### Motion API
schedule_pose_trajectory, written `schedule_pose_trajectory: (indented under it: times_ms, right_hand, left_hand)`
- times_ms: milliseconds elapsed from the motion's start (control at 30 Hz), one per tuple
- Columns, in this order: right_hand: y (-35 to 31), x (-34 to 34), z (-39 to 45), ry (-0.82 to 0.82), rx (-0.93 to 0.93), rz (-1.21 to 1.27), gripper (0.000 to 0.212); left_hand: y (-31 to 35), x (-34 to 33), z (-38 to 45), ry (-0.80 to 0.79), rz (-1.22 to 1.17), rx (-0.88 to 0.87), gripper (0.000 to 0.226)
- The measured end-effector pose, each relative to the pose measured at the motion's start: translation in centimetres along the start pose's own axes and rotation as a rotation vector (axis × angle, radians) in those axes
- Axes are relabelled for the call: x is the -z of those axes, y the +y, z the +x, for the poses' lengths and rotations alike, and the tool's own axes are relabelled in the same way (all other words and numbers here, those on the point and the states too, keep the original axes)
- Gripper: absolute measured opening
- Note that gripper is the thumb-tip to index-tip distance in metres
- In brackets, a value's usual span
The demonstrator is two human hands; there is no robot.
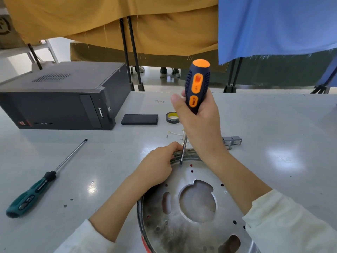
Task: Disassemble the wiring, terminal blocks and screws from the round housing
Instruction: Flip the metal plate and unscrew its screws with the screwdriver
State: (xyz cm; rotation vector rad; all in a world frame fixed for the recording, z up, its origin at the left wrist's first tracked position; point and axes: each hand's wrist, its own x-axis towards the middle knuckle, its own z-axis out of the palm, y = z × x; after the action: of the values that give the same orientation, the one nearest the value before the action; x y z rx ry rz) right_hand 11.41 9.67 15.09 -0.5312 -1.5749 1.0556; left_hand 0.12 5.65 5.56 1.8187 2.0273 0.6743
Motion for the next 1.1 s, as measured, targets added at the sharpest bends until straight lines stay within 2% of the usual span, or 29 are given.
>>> schedule_pose_trajectory:
  times_ms: [67,133,167,267,333,467,600,800,933,1000,1033,1100]
  right_hand:
    - [-0.1,-0.4,0.1,0.097,-0.018,0.018,0.026]
    - [-0.2,-0.5,0.4,0.080,-0.059,0.105,0.034]
    - [-0.2,-0.4,0.7,-0.012,-0.084,0.173,0.034]
    - [-0.4,0.3,1.5,-0.461,-0.151,0.314,0.032]
    - [-0.5,0.4,1.8,-0.580,-0.161,0.319,0.027]
    - [-0.1,0.4,1.7,-0.504,-0.118,0.305,0.020]
    - [0.2,0.9,0.9,-0.390,-0.057,0.268,0.028]
    - [0.2,0.5,-0.2,-0.163,0.057,0.091,0.009]
    - [0.2,0.0,-0.4,0.034,0.065,0.025,0.025]
    - [0.0,-0.1,-0.1,0.117,0.004,0.074,0.033]
    - [0.0,0.0,0.2,0.098,-0.035,0.143,0.036]
    - [-0.3,0.7,0.9,-0.119,-0.114,0.300,0.039]
  left_hand:
    - [-0.1,-0.1,0.0,0.007,-0.007,-0.006,0.060]
    - [-0.1,-0.1,0.0,0.003,-0.017,-0.002,0.060]
    - [-0.1,-0.1,-0.1,0.003,-0.017,0.000,0.059]
    - [0.0,0.1,-0.2,0.003,-0.028,-0.004,0.059]
    - [0.1,0.2,-0.2,0.004,-0.030,-0.004,0.061]
    - [0.1,0.2,-0.3,0.010,-0.029,-0.004,0.062]
    - [0.0,0.0,-0.1,0.003,-0.015,-0.014,0.063]
    - [0.0,0.0,-0.1,0.007,-0.003,0.005,0.056]
    - [0.0,0.1,-0.1,0.006,-0.001,0.011,0.055]
    - [0.1,0.0,-0.1,0.003,-0.007,-0.002,0.057]
    - [0.1,0.0,-0.2,0.002,-0.005,-0.002,0.058]
    - [0.1,0.0,-0.2,0.006,-0.005,-0.004,0.057]
